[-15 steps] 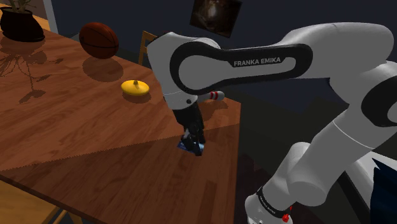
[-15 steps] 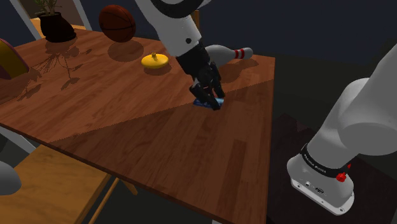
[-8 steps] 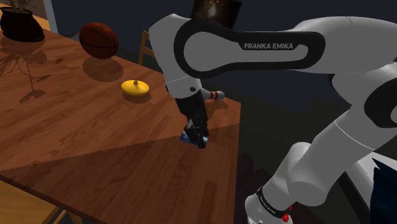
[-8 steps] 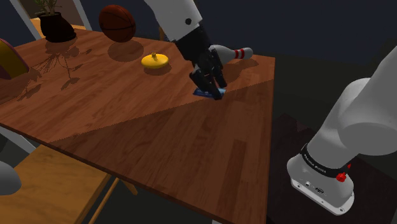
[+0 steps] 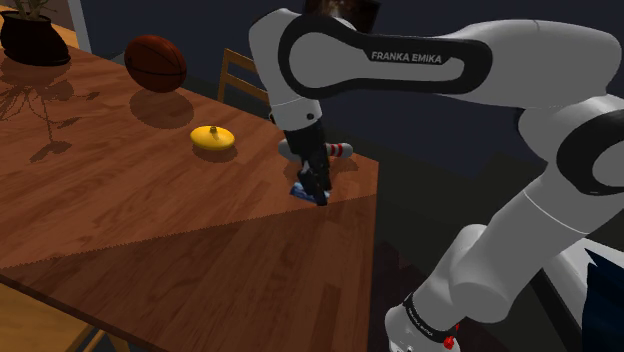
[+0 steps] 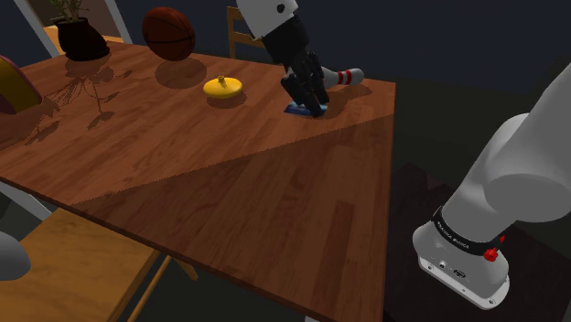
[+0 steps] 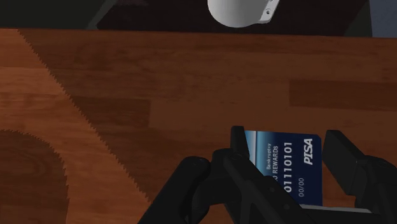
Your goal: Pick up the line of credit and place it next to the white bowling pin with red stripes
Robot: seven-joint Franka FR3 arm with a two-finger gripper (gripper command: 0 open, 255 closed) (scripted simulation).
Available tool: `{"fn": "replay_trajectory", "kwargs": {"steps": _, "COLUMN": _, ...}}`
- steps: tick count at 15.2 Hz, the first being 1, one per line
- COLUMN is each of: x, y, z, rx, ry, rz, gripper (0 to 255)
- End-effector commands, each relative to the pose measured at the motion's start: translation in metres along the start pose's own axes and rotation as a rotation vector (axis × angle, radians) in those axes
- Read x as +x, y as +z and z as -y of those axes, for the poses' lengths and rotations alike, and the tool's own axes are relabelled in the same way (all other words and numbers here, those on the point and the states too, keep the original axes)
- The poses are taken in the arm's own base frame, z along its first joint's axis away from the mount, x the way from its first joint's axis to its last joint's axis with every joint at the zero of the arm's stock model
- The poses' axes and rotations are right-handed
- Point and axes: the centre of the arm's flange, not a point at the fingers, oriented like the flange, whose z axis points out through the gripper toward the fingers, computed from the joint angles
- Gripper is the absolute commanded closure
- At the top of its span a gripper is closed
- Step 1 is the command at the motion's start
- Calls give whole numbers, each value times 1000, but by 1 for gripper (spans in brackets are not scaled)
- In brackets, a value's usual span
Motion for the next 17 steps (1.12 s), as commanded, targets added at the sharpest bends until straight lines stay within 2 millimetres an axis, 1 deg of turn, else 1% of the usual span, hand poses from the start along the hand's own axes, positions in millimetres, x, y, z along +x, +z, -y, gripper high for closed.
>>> {"fn": "replay_trajectory", "kwargs": {"steps": 1, "x": 1, "y": 0, "z": -28, "rx": -1, "ry": -1, "rz": 1, "gripper": 255}}
{"fn": "replay_trajectory", "kwargs": {"steps": 17, "x": 18, "y": -14, "z": -238, "rx": -1, "ry": -1, "rz": 1, "gripper": 255}}
